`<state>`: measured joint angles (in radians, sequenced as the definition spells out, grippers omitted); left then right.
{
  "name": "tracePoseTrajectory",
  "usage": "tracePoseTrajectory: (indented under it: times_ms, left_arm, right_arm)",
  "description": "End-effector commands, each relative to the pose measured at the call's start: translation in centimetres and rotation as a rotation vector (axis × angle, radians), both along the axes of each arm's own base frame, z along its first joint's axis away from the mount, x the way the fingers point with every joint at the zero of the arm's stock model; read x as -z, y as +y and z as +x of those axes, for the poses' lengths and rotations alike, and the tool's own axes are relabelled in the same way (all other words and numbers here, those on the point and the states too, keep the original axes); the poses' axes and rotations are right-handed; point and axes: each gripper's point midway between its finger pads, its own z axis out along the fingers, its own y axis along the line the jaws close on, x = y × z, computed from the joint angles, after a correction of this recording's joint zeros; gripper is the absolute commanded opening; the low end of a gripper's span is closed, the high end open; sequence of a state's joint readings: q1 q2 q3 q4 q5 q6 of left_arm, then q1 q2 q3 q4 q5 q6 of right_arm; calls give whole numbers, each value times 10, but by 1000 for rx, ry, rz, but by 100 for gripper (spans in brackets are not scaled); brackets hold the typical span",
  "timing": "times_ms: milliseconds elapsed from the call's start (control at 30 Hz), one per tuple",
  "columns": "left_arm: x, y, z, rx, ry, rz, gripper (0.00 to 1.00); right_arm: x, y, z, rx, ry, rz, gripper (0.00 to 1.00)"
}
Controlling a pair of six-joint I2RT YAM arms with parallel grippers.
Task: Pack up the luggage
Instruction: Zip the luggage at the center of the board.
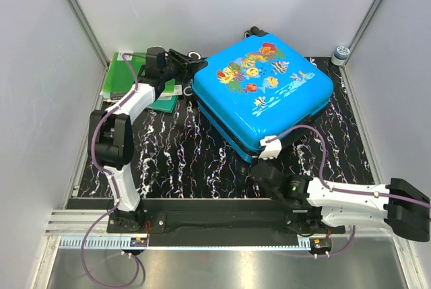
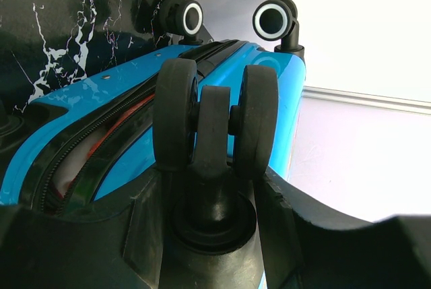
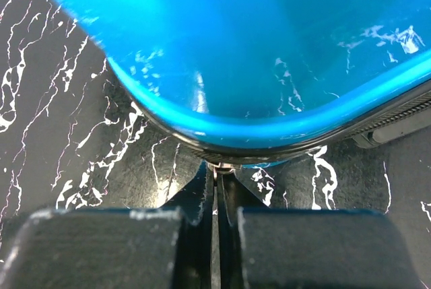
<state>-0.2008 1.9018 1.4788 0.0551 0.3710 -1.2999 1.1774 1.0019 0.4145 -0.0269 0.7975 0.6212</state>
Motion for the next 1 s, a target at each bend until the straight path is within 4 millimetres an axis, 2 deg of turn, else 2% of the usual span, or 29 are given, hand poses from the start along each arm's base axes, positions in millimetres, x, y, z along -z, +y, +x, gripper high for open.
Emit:
tracePoseTrajectory:
  times_ms: [0,200,333,367,433,967]
  left_arm:
    - [-46,-14,1,96,-187,-10,0]
    - [-42,-15,0,100,-182,-9,0]
    - [-43,-15,0,99,-183,-11,0]
    - [-43,-17,-1,102,-183,-12,0]
    - [-44,-16,-1,103,-184,-13,0]
    - [-39,-20,-3,114,-180,-10,0]
  right_arm:
    - [-61,41,7,-7,-118,185,0]
    - [-72,70,5,-61,-136,177,0]
    - [-72,87,6,-96,-135,156,0]
    - [-78,93,7,-105,-142,164,0]
    - [-77,100,8,-126,-142,150,0]
    - [-109,157,6,-299,-166,134,0]
